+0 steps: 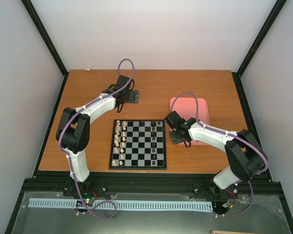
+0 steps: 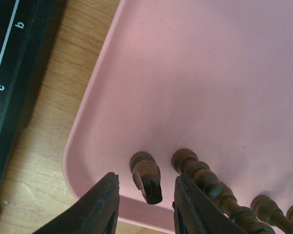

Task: Set up the chess pieces on the board
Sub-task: Pick up the chess piece from the storage box, then place the chess piece on the chessboard.

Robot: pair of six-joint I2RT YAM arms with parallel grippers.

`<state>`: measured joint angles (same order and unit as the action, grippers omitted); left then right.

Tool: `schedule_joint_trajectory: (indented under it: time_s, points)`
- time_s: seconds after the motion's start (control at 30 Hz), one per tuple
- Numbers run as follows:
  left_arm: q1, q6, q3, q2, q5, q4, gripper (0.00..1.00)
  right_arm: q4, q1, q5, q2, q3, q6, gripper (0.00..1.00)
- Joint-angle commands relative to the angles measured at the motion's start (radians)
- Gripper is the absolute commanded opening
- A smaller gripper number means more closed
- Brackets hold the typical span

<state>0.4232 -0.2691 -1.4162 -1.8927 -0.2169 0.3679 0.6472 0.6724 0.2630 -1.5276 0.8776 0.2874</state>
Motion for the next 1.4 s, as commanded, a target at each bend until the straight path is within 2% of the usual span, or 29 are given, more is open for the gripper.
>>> schedule_joint_trajectory:
  time_s: [0.0, 0.43, 0.87, 1.37]
  points:
    - [-0.004, -0.005, -0.031, -0.011, -0.011, 0.009, 1.0, -0.024, -0.01, -0.004, -0.021, -0.011, -0.003, 0.31]
    - [-0.004, -0.004, -0.032, -0.011, -0.014, 0.009, 1.0, -0.02, -0.013, -0.009, -0.025, 0.001, -0.003, 0.09]
    - [-0.004, -0.004, -0.03, -0.003, -0.007, 0.008, 1.0, 0.028, -0.013, -0.032, 0.055, 0.155, -0.021, 0.07]
    - [-0.004, -0.004, -0.028, 0.003, -0.002, 0.008, 1.0, -0.028, -0.013, -0.143, -0.18, 0.334, -0.059, 0.07]
